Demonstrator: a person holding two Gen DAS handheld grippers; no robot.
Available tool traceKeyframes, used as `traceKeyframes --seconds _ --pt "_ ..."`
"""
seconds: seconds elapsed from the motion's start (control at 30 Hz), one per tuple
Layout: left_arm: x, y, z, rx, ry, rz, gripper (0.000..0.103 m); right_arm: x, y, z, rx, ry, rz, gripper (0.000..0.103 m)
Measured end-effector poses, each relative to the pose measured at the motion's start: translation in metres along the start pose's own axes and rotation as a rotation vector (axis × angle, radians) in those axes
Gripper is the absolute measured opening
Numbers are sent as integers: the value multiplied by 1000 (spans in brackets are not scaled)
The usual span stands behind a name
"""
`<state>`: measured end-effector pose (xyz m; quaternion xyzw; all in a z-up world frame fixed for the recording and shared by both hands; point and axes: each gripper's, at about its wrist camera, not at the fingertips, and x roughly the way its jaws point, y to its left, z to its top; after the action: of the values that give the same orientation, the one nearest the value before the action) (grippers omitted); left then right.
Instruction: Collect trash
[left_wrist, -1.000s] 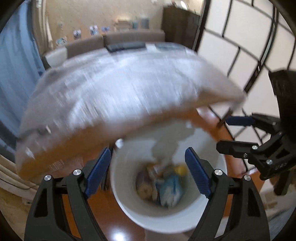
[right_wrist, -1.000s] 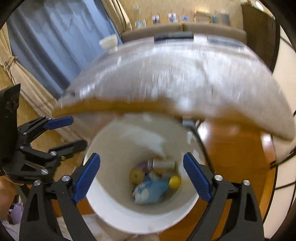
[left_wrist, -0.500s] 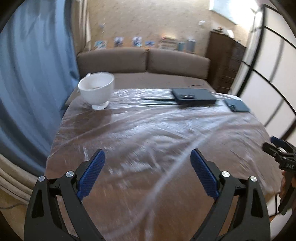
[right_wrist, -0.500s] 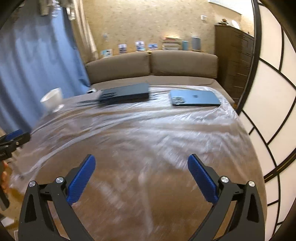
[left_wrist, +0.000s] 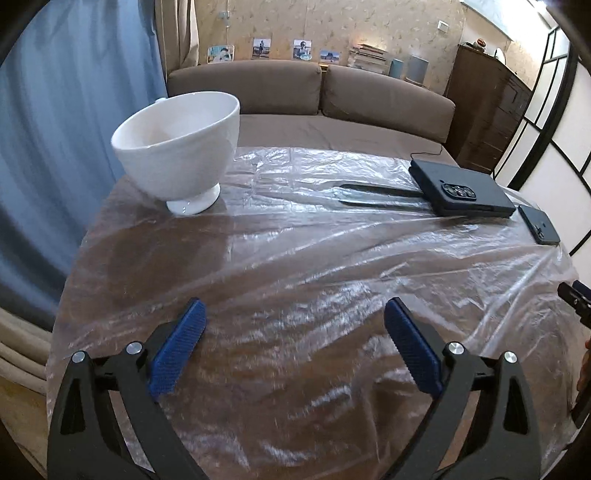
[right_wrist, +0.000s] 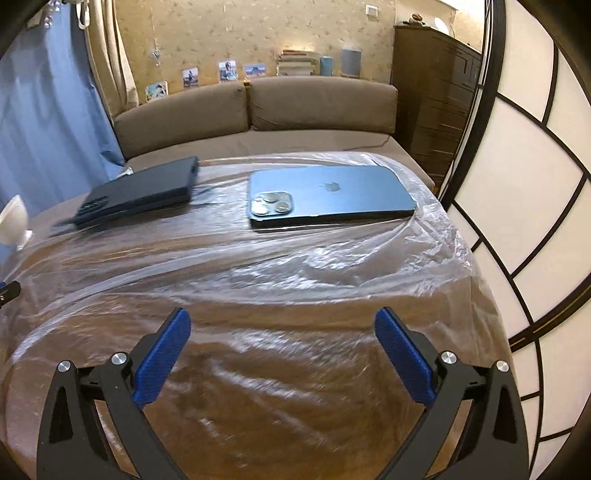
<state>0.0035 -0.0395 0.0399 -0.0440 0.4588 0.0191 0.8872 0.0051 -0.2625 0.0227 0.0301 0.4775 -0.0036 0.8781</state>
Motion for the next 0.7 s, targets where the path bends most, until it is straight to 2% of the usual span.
traceKeyframes --seconds 0.23,0.7 --pt "7 -8 2 37 25 66 102 12 6 4 -37 48 -27 99" --pt "5 -4 2 34 27 63 102 12 5 4 -34 48 -26 99"
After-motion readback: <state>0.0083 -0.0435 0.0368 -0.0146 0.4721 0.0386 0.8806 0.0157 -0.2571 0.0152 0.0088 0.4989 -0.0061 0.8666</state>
